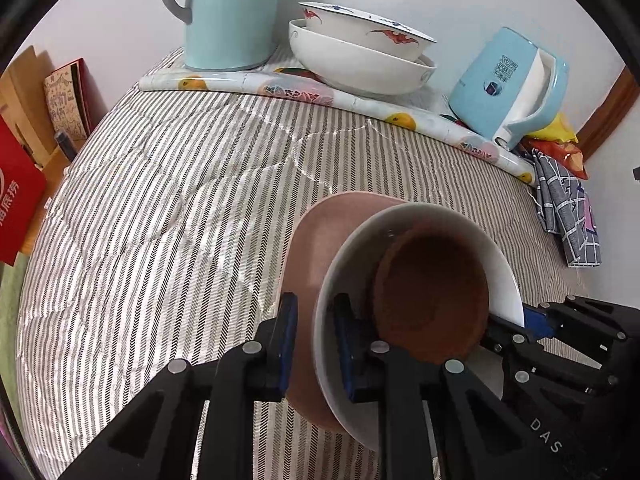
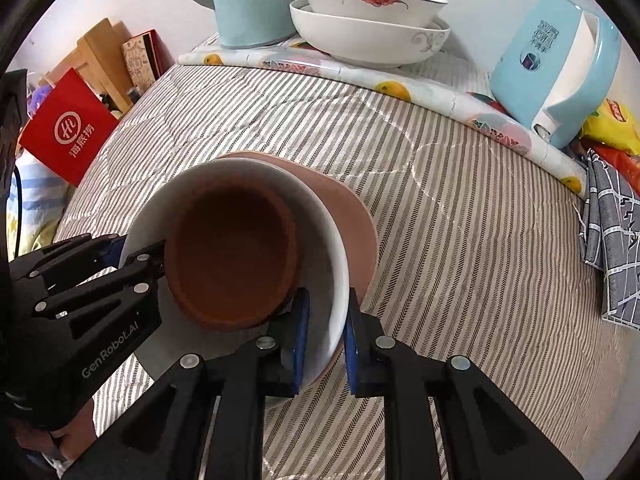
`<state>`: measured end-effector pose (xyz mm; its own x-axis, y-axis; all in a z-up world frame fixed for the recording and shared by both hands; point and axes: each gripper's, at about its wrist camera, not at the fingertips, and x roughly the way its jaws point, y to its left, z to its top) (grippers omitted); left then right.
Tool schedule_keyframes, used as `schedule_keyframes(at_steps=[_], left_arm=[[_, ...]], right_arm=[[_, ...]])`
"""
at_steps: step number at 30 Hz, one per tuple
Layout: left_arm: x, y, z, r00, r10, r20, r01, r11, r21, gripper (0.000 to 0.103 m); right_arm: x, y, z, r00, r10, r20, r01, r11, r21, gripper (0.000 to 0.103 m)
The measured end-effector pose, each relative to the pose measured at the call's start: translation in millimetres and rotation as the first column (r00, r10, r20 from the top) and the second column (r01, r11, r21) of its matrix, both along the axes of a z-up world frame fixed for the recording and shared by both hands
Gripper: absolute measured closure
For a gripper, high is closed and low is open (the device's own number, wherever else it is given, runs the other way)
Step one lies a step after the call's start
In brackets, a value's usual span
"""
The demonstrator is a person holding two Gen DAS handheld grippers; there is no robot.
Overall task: Organize plates and bowls
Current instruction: 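Lower the white bowl onto the pink plates with both grippers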
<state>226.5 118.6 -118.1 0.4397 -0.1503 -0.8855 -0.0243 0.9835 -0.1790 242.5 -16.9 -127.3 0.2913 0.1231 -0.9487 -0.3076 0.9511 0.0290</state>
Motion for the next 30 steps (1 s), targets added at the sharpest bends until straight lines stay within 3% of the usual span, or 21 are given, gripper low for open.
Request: schedule_keyframes(at_steps=[6, 7, 9, 30], left_arm=[[1, -1, 0, 1.000, -0.017, -0.006, 0.017, 1.000, 0.011, 0.087], [1, -1, 0, 1.000, -0.018, -0.009, 0.018, 1.000, 0.013, 0.086], [1, -1, 0, 1.000, -0.015, -0.011, 0.015, 1.000, 0.014, 0.087], [-1, -7, 0, 0.998, -0.033, -0.059, 0.034, 0.999, 0.029, 0.075]], right_arm=[[-2, 0, 3, 1.000, 0.012, -0.014, -0.012, 1.000, -0.003, 0.084], [-3, 0, 5, 1.000, 0.009, -0.011, -0.009, 1.000, -0.020, 0.080], [-4, -1, 9, 1.000, -0.010, 0.015, 0.011, 0.997, -0.080, 0.059], [-13, -27, 20, 0.996, -0.051, 0.068, 0.049, 0.998, 0.033, 0.055]])
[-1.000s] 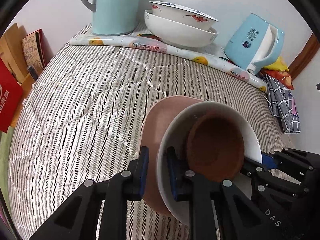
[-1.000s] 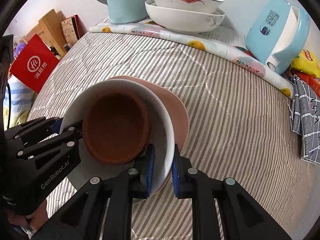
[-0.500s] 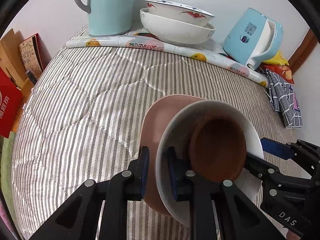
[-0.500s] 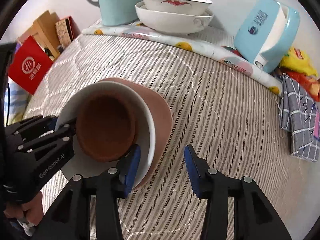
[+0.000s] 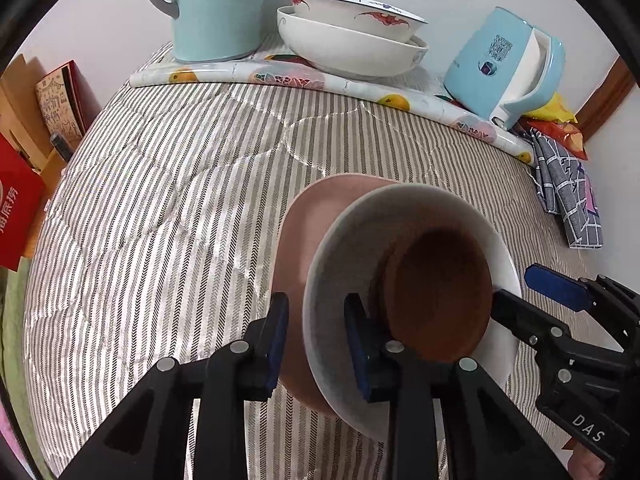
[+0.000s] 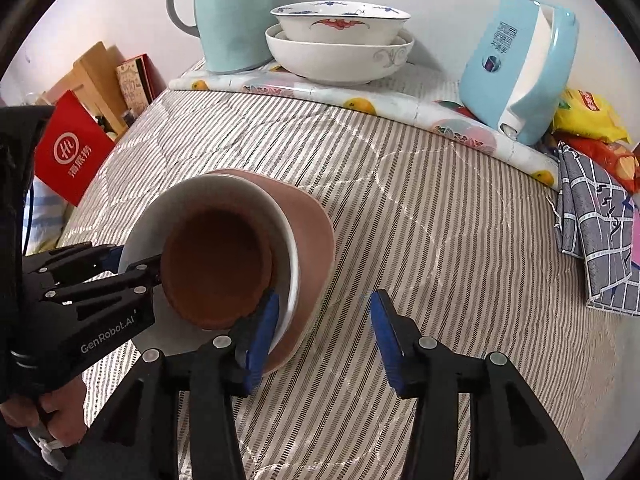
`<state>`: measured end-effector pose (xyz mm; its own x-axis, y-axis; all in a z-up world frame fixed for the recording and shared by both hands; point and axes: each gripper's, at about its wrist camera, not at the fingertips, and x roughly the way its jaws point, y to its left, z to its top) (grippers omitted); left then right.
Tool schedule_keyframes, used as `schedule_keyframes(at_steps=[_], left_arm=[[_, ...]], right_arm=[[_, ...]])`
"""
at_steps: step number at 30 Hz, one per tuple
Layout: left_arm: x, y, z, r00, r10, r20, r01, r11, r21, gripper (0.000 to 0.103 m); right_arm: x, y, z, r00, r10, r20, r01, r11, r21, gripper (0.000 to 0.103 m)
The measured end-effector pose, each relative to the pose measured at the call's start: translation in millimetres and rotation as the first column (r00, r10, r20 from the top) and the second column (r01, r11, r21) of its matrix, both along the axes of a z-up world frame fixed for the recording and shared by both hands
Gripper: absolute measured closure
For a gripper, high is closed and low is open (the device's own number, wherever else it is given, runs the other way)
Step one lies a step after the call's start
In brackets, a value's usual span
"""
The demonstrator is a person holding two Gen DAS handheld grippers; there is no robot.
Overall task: Organize plates and bowls
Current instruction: 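Lower the white bowl onto the pink plates with both grippers, then open both grippers to release the white bowl rim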
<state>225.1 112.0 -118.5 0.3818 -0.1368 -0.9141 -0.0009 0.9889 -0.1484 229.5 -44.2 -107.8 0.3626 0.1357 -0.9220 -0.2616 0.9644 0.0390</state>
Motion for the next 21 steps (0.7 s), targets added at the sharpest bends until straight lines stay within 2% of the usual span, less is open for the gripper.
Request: schedule_keyframes(at_steps=[15, 21], left_arm=[[-4.4, -7.5, 2.4, 0.998, 0.034, -0.052, -0.032, 0.999, 0.035, 0.072], [-8.1, -4.0, 4.1, 0.997, 0.051, -0.056, -0.052, 0.999, -0.018, 0.069]], right_arm=[[-5.4, -6.4, 1.4, 0.999, -0.014, 0.029, 0.012, 0.999, 0.043, 0.054], [-10.0, -10.2, 3.4, 0.999, -0.010, 0.041, 0.007, 0.998, 0.069, 0.053]])
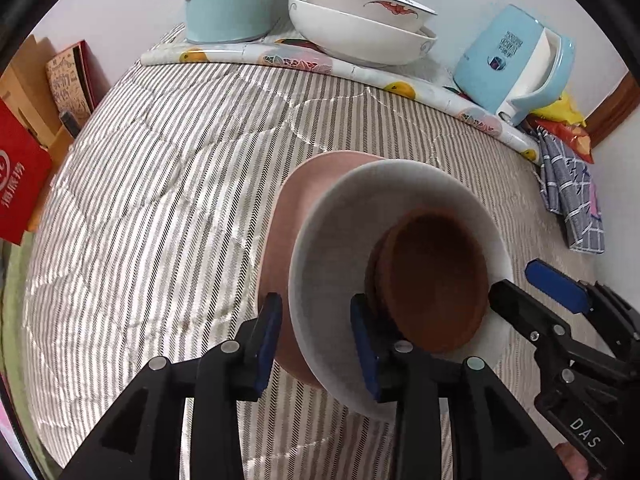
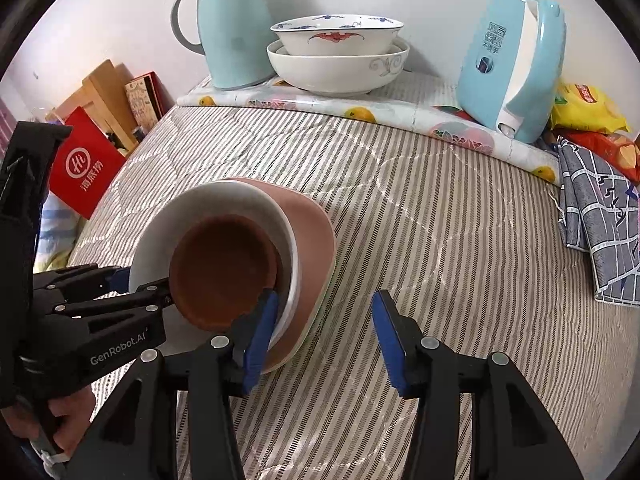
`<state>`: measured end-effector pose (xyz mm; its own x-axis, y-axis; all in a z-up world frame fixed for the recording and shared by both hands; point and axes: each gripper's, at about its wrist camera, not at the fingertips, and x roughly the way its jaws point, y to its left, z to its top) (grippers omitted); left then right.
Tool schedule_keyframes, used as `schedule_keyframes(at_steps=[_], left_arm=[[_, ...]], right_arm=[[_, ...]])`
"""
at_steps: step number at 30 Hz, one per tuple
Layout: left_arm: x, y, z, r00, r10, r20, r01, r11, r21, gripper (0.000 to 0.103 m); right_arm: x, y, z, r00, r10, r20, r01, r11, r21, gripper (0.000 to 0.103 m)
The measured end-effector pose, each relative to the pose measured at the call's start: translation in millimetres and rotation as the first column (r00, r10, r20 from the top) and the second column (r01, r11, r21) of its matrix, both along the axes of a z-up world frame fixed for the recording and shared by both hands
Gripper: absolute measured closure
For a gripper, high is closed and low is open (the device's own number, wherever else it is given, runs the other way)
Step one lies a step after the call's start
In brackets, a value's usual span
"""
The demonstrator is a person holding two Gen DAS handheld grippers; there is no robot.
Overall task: Organize plates and bowls
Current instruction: 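Open both grippers to release the white bowl rim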
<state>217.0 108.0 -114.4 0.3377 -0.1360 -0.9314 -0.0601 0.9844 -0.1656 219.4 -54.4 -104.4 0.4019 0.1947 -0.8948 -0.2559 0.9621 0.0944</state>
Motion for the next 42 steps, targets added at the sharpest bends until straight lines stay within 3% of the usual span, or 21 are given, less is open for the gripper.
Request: schedule_keyframes(at_steps=[8, 20, 26, 31, 37, 38, 41, 42], left_arm=[[-4, -3, 2, 1.000, 0.007, -0.007, -0.007, 1.000, -0.001, 0.067], [-1, -18, 3, 1.000, 0.004, -0.030, 0.000, 0.991, 0.133, 0.067], [2, -11, 3, 1.000, 0.014, -0.019, -0.012, 0.994, 0.107, 0.067], [1, -14, 5, 1.000, -0.005, -0.014, 0.007, 0.992, 0.127, 0.067], [0, -7, 8, 1.000, 0.009, -0.005, -0.008, 0.998, 0.070, 0.065], [-1, -8, 10, 1.000, 0.000, 0.005, 0.000, 0.997, 0.076, 0.062], [-2, -11, 13, 1.000, -0.001, 0.031, -0.005, 0.986, 0.167, 0.036], [-2, -10, 12, 0.999, -0.006, 0.038, -0.001, 0.984, 0.176, 0.036]], right_arm=[[-1, -5, 0, 1.000, 0.002, 0.010, -0.002, 1.000, 0.030, 0.051], [0, -5, -3, 1.000, 0.011, 0.004, -0.011, 0.998, 0.061, 0.051], [0, -5, -3, 1.000, 0.023, 0.002, -0.023, 0.997, 0.068, 0.051], [0, -6, -3, 1.000, 0.028, 0.004, -0.028, 0.997, 0.074, 0.051], [1, -7, -3, 1.000, 0.029, 0.003, -0.029, 0.997, 0.077, 0.051], [0, -7, -4, 0.999, 0.032, 0.001, -0.032, 0.996, 0.078, 0.051], [0, -6, -5, 0.999, 0.036, 0.001, -0.036, 0.997, 0.074, 0.051], [0, -6, -6, 0.999, 0.036, -0.001, -0.036, 0.996, 0.077, 0.051]])
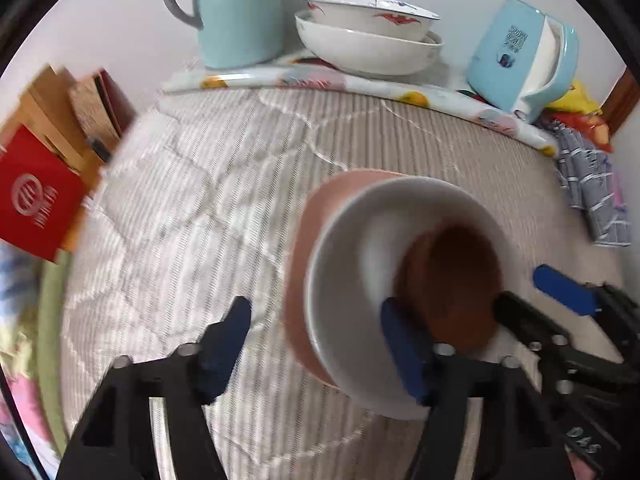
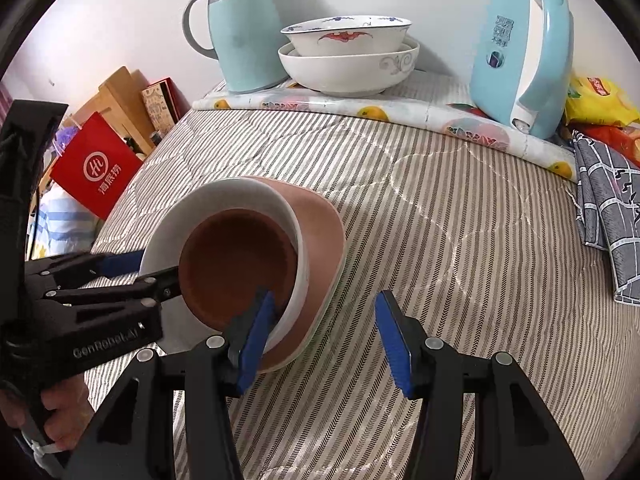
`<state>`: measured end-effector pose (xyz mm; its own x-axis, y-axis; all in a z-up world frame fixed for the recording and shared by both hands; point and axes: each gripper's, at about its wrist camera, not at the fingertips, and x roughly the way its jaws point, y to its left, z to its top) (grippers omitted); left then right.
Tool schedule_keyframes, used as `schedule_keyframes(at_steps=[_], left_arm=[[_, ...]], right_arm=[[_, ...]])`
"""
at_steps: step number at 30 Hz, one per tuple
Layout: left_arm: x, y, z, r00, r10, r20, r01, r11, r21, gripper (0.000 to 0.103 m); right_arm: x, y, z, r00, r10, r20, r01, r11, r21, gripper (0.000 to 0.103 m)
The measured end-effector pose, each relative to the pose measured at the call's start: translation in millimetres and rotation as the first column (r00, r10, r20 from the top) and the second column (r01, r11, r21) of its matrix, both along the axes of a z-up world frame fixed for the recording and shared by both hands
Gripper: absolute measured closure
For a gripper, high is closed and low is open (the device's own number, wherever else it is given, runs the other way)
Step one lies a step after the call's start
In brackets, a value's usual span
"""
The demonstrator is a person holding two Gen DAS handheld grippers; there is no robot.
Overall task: Organize plates and bowls
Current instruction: 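Open both grippers to release the white bowl rim, then pull both grippers back from the bowl stack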
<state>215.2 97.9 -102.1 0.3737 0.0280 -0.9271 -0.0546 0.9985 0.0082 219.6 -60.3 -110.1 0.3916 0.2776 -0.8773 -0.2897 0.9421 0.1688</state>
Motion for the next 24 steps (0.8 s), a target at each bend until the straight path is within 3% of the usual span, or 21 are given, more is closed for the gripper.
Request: schedule_keyframes(at_steps=[4, 16, 24], left_arm=[[1, 9, -4, 1.000, 0.016, -0.017, -0.017, 0.998, -0.054, 0.036], [-9, 15, 1, 1.000, 0.022, -0.004, -0.022, 1.000, -0.022, 0.036], [-20, 25, 17, 0.998, 0.036, 0.044, -0.034, 0.997, -0.063, 0.036]], right_arm=[[1, -1, 0, 1.000, -0.006, -0.002, 0.006, 1.000, 0.016, 0.050], [1, 1, 0, 1.000, -0.001, -0.004, 0.001, 1.000, 0.002, 0.050], [-5, -6, 10, 1.000, -0.017, 0.020, 0.017, 1.000, 0.006, 0.050]])
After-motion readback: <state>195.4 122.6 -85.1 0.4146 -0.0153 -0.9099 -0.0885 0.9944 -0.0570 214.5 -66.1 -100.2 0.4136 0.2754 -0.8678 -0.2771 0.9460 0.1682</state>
